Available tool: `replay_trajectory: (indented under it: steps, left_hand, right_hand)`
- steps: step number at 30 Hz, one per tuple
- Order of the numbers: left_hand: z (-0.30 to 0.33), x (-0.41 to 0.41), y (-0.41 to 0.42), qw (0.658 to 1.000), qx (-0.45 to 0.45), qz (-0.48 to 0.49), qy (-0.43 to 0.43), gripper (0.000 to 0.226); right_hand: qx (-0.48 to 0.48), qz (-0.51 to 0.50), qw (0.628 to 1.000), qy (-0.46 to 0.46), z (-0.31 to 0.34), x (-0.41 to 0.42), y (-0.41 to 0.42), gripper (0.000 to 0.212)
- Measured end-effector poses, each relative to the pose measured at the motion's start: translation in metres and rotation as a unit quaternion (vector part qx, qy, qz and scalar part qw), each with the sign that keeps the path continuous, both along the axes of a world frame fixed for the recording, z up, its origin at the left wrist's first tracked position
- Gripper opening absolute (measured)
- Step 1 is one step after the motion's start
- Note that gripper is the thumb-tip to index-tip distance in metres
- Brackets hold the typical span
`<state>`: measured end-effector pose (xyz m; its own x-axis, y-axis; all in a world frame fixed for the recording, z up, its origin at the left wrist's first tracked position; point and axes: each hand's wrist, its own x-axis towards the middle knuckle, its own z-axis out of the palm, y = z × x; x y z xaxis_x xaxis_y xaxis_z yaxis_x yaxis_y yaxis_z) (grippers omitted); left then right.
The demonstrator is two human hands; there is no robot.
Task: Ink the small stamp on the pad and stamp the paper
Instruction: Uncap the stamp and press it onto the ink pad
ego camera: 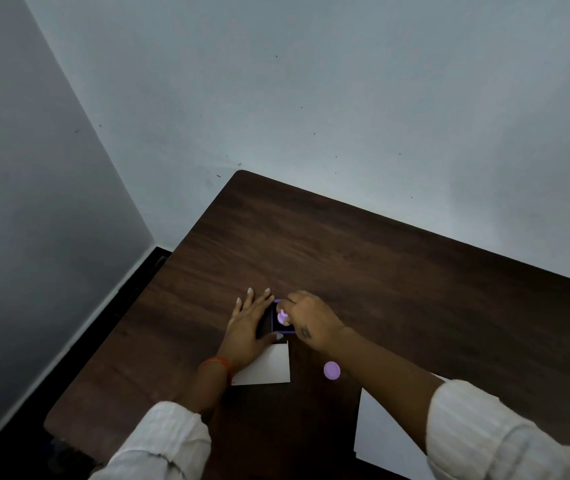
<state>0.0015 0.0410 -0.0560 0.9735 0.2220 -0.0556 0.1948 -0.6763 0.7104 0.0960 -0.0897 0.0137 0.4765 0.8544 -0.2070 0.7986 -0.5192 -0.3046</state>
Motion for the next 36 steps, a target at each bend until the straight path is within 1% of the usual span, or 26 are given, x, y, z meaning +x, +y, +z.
replay_trajectory:
  steps: [4, 7, 9, 11, 13, 15, 18, 22, 28, 30, 33, 36]
  left_hand:
    - [0.002, 0.001, 0.0, 1.0, -0.009, 0.007, 0.0, 0.071]
    - [0.004, 0.001, 0.0, 1.0, -0.008, 0.003, 0.007, 0.072]
    - [0.005, 0.001, -0.001, 1.0, -0.006, 0.002, 0.007, 0.073]
    - [0.005, 0.001, 0.0, 1.0, -0.004, 0.003, 0.004, 0.073]
    - [0.003, 0.001, 0.0, 1.0, 0.005, 0.002, 0.003, 0.072]
    - [0.002, 0.001, 0.0, 1.0, 0.014, 0.0, 0.006, 0.072]
    - [0.001, 0.002, 0.0, 1.0, 0.014, 0.001, 0.007, 0.072]
    - [0.001, 0.002, -0.001, 1.0, 0.011, 0.002, 0.008, 0.072]
    - [0.003, 0.001, 0.0, 1.0, 0.012, 0.001, 0.009, 0.073]
    - [0.003, 0.001, 0.0, 1.0, 0.008, 0.0, 0.008, 0.072]
    - [0.002, 0.001, 0.001, 1.0, 0.007, 0.001, 0.003, 0.072]
    - [0.001, 0.001, 0.001, 1.0, 0.01, 0.002, 0.0, 0.072]
  right_hand:
    - [0.031, -0.034, 0.999, 0.007, 0.002, -0.005, 0.003, 0.023]
    - [0.05, -0.101, 0.991, 0.073, 0.011, -0.001, 0.008, 0.02]
    - [0.044, -0.112, 0.988, 0.095, 0.013, 0.007, 0.005, 0.019]
    - [0.02, -0.095, 0.993, 0.067, 0.007, 0.005, -0.005, 0.018]
    - [0.021, -0.066, 0.997, 0.029, 0.0, -0.003, -0.014, 0.021]
    - [0.023, -0.053, 0.998, 0.012, -0.004, -0.006, -0.017, 0.023]
    - [0.018, -0.076, 0.997, 0.014, -0.002, -0.007, -0.013, 0.024]
    - [0.045, -0.148, 0.987, 0.043, -0.002, -0.015, -0.01, 0.024]
    - [0.085, -0.171, 0.976, 0.105, 0.013, 0.004, -0.012, 0.02]
    - [0.088, -0.17, 0.978, 0.081, 0.012, 0.006, -0.013, 0.019]
    - [0.05, -0.149, 0.986, 0.05, 0.006, 0.004, -0.011, 0.019]
    - [0.035, -0.129, 0.991, 0.02, 0.003, 0.006, -0.007, 0.019]
